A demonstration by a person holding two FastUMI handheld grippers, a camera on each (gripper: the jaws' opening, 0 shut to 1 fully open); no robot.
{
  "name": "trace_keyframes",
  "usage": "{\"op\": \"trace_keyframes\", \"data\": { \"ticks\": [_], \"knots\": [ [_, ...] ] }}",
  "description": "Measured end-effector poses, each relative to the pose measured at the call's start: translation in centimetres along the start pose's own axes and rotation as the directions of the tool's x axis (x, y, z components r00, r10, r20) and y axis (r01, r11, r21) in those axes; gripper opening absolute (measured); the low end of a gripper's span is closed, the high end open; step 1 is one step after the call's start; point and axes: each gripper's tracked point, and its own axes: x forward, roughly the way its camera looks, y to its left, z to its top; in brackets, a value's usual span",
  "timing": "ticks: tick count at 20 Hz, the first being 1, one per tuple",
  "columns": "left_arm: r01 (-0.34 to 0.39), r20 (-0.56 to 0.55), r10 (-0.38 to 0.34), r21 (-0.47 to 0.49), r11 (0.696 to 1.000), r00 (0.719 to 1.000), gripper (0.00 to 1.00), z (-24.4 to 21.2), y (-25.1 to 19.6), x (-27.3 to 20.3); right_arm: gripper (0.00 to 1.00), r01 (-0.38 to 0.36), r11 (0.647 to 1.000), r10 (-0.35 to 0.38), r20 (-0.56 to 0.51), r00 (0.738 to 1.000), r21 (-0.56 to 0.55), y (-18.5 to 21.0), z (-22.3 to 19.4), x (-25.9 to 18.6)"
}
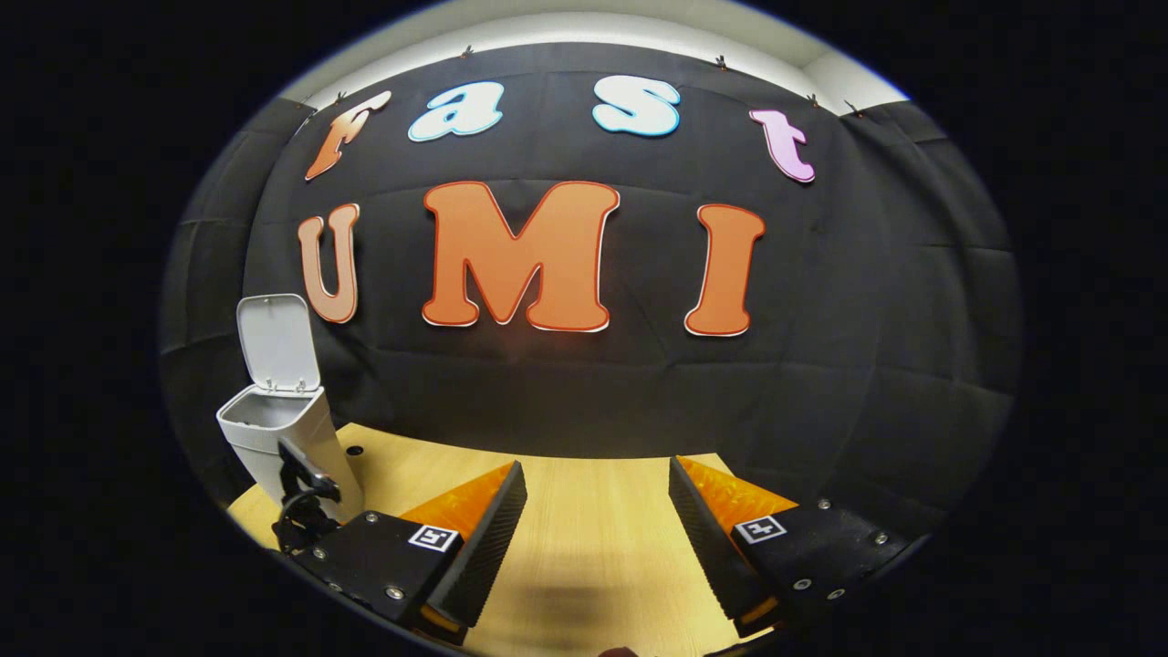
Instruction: Press the lid of the desktop garbage bin to open it, pick up the crumpled paper on the desktop and throw it into the bin, then pick up the pop can on the desktop and drop it into the bin, and finally close the garbage bin lid.
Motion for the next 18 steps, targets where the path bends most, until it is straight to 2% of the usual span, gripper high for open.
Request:
{"op": "trace_keyframes", "data": {
  "ticks": [6,9,11,12,16,18],
  "knots": [
    [-0.007,-0.087,0.008,0.009,1.0,0.996,0.98,-2.7,0.3,5.1,0.94,0.053,0.998,-0.054,-0.011,0.998,-0.028,-1.7,0.0,0.0],
    [-0.004,-0.083,0.006,0.019,1.0,0.997,0.86,-2.4,0.1,4.9,0.94,0.061,0.998,-0.062,-0.02,0.998,-0.02,-1.9,-0.4,0.2],
    [0.001,-0.074,0.001,0.035,0.999,0.997,0.85,-1.9,0.1,4.5,0.94,0.057,0.998,-0.058,-0.024,0.998,-0.013,-1.5,-0.5,0.4],
    [0.006,-0.062,-0.003,0.043,0.999,0.998,0.82,-1.2,0.0,4.2,0.94,0.052,0.999,-0.052,-0.023,0.998,-0.009,-1.2,-0.6,0.5],
    [-0.007,0.003,0.007,0.072,0.997,1.0,0.81,2.7,-0.2,1.7,0.94,0.026,1.0,-0.026,-0.017,1.0,0.004,-0.5,-0.7,0.8],
    [-0.032,0.083,0.024,0.095,0.995,0.996,0.8,6.1,0.3,-0.1,0.94,0.012,1.0,-0.012,-0.015,1.0,0.018,-0.2,-0.7,1.0]
  ]
}}
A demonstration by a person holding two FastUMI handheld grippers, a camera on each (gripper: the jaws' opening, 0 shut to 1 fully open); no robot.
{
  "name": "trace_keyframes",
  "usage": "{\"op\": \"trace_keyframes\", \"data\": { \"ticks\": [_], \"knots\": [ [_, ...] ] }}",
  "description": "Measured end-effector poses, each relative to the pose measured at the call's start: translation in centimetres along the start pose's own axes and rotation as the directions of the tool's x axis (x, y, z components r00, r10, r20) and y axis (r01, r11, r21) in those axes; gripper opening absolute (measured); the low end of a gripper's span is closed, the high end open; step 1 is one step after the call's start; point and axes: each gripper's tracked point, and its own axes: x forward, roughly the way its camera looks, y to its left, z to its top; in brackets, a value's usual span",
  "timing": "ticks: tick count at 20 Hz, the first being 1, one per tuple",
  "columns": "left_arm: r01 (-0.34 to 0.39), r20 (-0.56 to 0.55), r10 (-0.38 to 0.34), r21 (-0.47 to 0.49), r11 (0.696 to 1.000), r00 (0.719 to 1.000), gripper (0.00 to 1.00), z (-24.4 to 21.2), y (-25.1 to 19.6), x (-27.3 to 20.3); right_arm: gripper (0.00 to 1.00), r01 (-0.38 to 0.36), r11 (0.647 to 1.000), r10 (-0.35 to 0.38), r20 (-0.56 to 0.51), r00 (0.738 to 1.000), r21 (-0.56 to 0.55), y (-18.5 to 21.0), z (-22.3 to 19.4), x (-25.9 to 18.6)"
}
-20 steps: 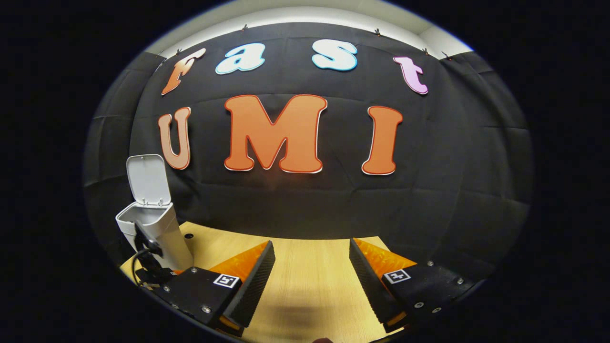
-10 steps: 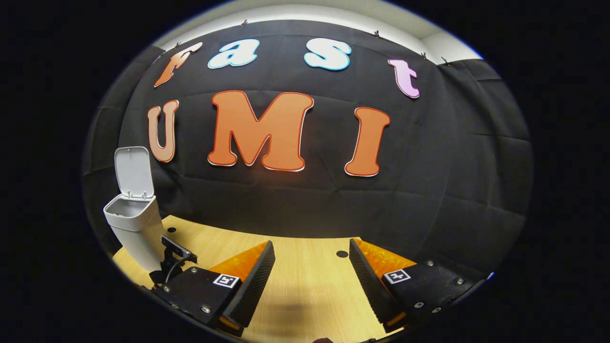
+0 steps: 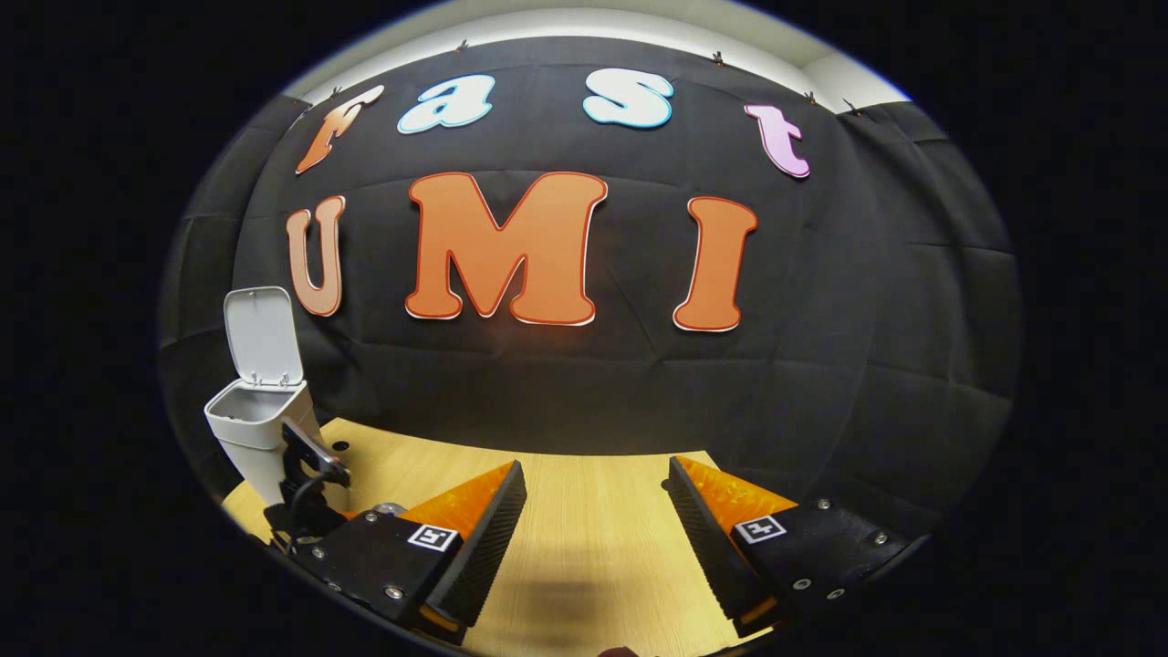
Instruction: Press the lid of the desktop garbage bin to open it, pick up the crumpled paper on the desktop and throw it into the bin, then pick up the pop can on the desktop and drop it into the bin, and finally close the garbage bin lid.
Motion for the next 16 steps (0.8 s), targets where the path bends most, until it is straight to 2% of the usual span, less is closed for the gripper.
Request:
{"op": "trace_keyframes", "data": {
  "ticks": [1,2,3,8,11,16],
  "knots": [
    [-0.011,0.029,0.011,0.002,1.0,1.0,0.79,1.7,0.6,-1.1,0.94,-0.011,1.0,0.011,0.001,1.0,0.01,0.2,-0.1,0.1],
    [-0.014,0.043,0.015,-0.011,1.0,0.999,0.74,2.9,0.9,-2.2,0.94,-0.017,1.0,0.017,0.001,1.0,0.019,0.3,-0.2,0.3],
    [-0.028,0.053,0.03,-0.037,0.999,0.998,0.79,4.0,1.5,-3.9,0.94,-0.025,0.999,0.025,0.003,1.0,0.029,0.5,-0.2,0.5],
    [-0.126,0.12,0.139,-0.109,0.986,0.983,0.79,10.8,7.6,-9.8,0.94,-0.068,0.996,0.066,0.02,0.998,0.057,2.4,-0.2,0.9],
    [-0.19,0.185,0.217,-0.153,0.97,0.959,0.78,14.8,11.5,-13.8,0.94,-0.098,0.993,0.096,0.034,0.995,0.066,4.0,0.2,1.1],
    [-0.283,0.193,0.32,-0.196,0.939,0.927,0.78,16.8,18.1,-18.1,0.94,-0.14,0.989,0.136,0.063,0.989,0.057,6.4,1.2,1.2]
  ]
}}
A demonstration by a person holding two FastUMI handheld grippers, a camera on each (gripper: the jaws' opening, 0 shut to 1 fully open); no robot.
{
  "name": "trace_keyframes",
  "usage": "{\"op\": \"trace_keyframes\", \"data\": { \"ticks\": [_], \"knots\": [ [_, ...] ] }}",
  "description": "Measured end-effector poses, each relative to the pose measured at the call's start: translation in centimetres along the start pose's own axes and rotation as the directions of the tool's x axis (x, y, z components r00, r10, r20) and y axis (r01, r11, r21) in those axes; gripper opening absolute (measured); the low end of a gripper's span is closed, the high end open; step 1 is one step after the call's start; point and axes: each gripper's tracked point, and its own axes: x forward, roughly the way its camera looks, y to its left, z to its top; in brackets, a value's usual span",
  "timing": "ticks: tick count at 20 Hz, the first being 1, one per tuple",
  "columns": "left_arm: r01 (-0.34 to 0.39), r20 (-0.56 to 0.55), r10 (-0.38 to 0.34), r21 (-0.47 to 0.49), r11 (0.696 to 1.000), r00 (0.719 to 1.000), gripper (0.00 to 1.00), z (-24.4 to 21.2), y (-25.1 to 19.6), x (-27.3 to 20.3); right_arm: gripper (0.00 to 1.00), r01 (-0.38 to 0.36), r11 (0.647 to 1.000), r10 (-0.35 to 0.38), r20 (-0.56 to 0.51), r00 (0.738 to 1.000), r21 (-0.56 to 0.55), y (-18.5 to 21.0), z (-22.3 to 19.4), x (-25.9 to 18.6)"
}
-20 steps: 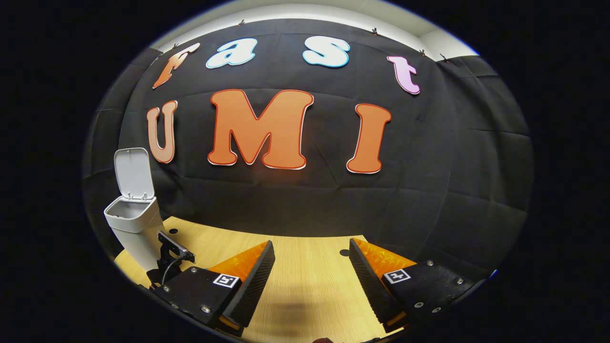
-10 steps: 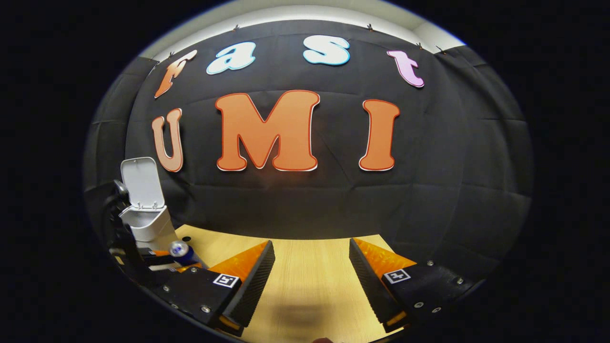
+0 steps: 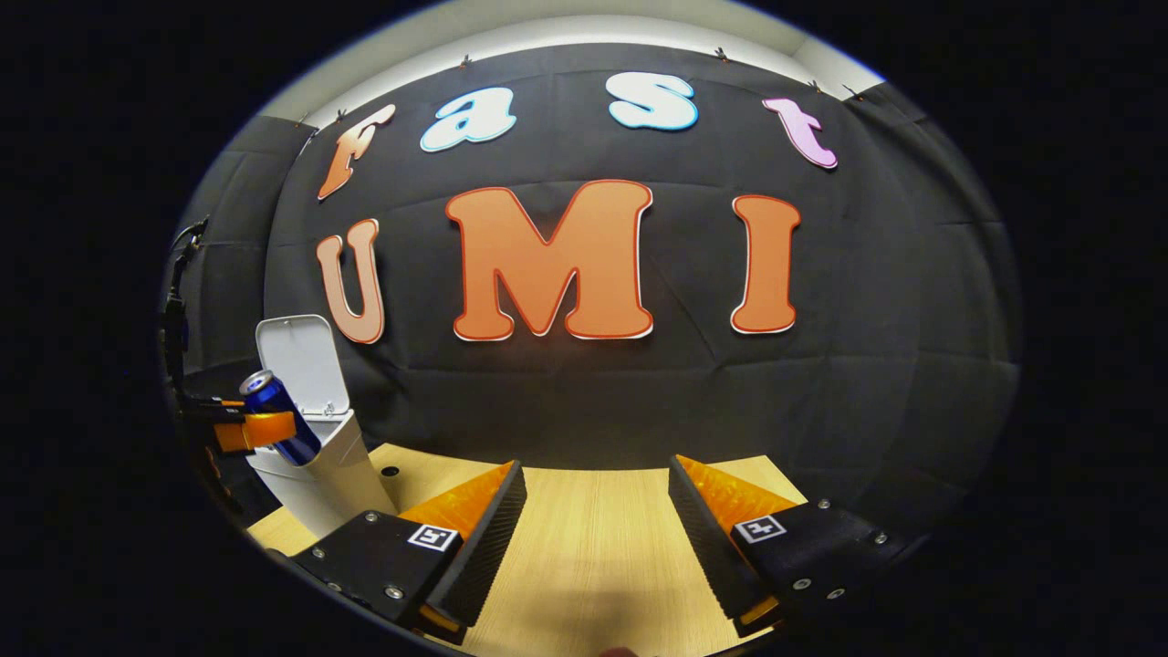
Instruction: Press the lid of the desktop garbage bin to open it, pick up the crumpled paper on the desktop and throw it into the bin, then pick up the pop can on the desktop and drop it into the bin, and finally close the garbage bin lid.
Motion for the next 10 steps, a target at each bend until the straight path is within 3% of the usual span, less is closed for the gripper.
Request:
{"op": "trace_keyframes", "data": {
  "ticks": [6,10],
  "knots": [
    [-0.127,0.013,0.127,0.001,0.992,0.992,0.78,2.3,7.7,-0.3,0.94,-0.019,1.0,0.019,-0.006,1.0,-0.004,1.7,0.0,0.6],
    [-0.15,0.005,0.15,-0.007,0.989,0.989,0.78,1.5,9.6,1.1,0.94,-0.016,1.0,0.016,0.004,1.0,-0.023,2.3,0.1,1.0]
  ]
}}
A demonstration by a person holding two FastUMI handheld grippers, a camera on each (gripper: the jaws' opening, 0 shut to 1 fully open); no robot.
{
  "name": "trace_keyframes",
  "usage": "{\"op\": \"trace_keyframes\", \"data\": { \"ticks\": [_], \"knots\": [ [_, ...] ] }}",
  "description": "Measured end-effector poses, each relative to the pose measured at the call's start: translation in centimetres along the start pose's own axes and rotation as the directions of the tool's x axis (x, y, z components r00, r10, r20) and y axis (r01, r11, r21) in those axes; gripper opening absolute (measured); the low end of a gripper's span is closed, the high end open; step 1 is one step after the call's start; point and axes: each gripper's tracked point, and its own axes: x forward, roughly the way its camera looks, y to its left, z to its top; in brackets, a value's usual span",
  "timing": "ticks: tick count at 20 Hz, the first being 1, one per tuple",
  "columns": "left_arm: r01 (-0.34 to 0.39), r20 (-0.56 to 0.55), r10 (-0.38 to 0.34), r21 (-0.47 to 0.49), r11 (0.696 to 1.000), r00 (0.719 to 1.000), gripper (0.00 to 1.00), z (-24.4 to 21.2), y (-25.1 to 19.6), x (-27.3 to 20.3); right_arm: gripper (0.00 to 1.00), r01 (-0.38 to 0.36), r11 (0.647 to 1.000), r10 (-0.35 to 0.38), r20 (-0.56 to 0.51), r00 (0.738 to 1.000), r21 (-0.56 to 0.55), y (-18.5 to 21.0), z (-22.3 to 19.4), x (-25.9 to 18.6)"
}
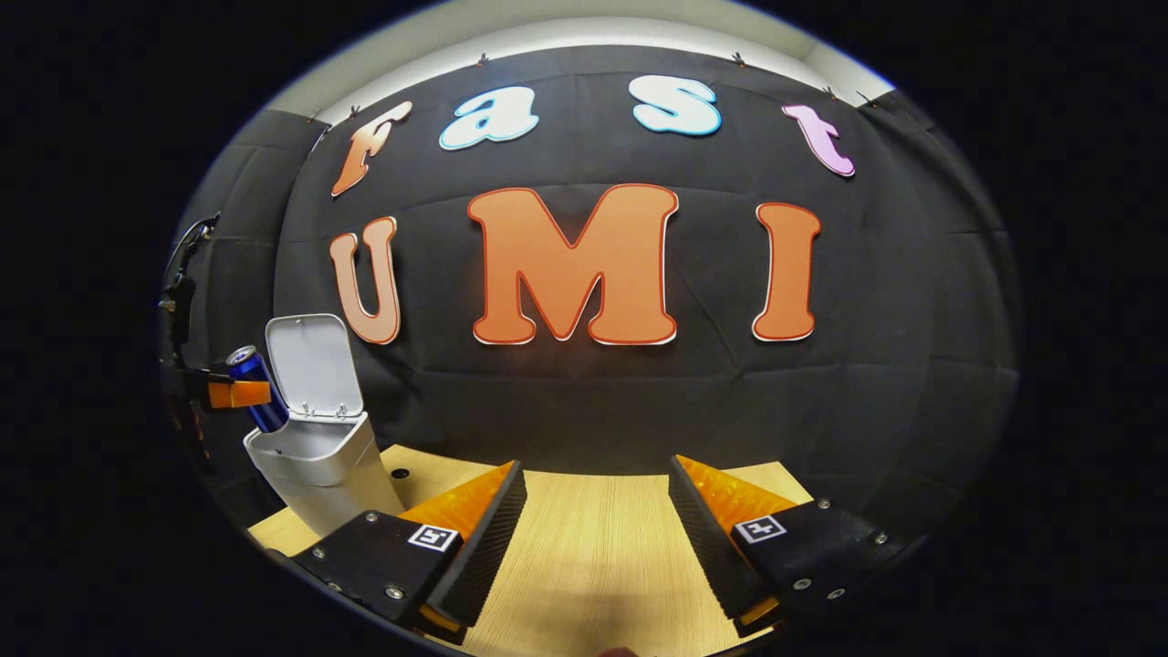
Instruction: Press the lid of the desktop garbage bin to open it, pick up the crumpled paper on the desktop and throw it into the bin, then pick up the pop can on the desktop and drop it into the bin, and finally close the garbage bin lid.
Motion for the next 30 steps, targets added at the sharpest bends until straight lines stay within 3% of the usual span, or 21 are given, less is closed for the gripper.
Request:
{"op": "trace_keyframes", "data": {
  "ticks": [7,8,9,11,14,21,24,27,30],
  "knots": [
    [-0.015,-0.014,0.015,0.01,1.0,1.0,0.78,-1.8,1.7,5.4,0.94,0.03,1.0,-0.03,-0.007,1.0,-0.003,-0.9,-0.2,0.2],
    [-0.017,-0.011,0.017,0.001,1.0,1.0,0.78,-1.8,1.9,5.7,0.94,0.035,0.999,-0.035,-0.008,0.999,-0.005,-1.1,-0.3,0.2],
    [-0.017,-0.006,0.017,-0.007,1.0,1.0,0.84,-1.9,2.0,6.0,0.94,0.038,0.999,-0.038,-0.01,0.999,-0.008,-1.2,-0.3,0.2],
    [-0.025,0.001,0.025,-0.023,0.999,1.0,0.8,-2.1,2.3,6.5,0.94,0.041,0.999,-0.041,-0.015,0.999,-0.008,-1.4,-0.5,0.2],
    [-0.03,0.02,0.031,-0.013,0.999,0.999,0.83,-1.5,2.1,6.6,0.94,0.04,0.999,-0.04,-0.018,0.999,-0.002,-1.4,-0.6,0.2],
    [-0.011,0.108,0.01,0.013,1.0,0.994,0.87,2.9,1.4,6.2,0.94,0.042,0.999,-0.042,-0.011,0.999,-0.01,-1.7,-0.4,-0.3],
    [-0.023,0.154,0.009,0.087,0.996,0.988,0.86,5.5,1.2,6.5,0.94,0.052,0.999,-0.052,-0.005,0.999,-0.013,-1.7,-0.2,-0.3],
    [0.02,0.159,-0.031,0.072,0.997,0.987,0.87,8.0,0.3,7.1,0.94,0.053,0.999,-0.053,-0.003,0.999,0.0,-0.8,0.0,-0.2],
    [0.01,0.19,-0.03,0.107,0.994,0.981,0.87,11.1,0.7,7.9,0.94,0.048,0.999,-0.048,0.004,0.999,-0.01,0.3,0.1,-0.3]
  ]
}}
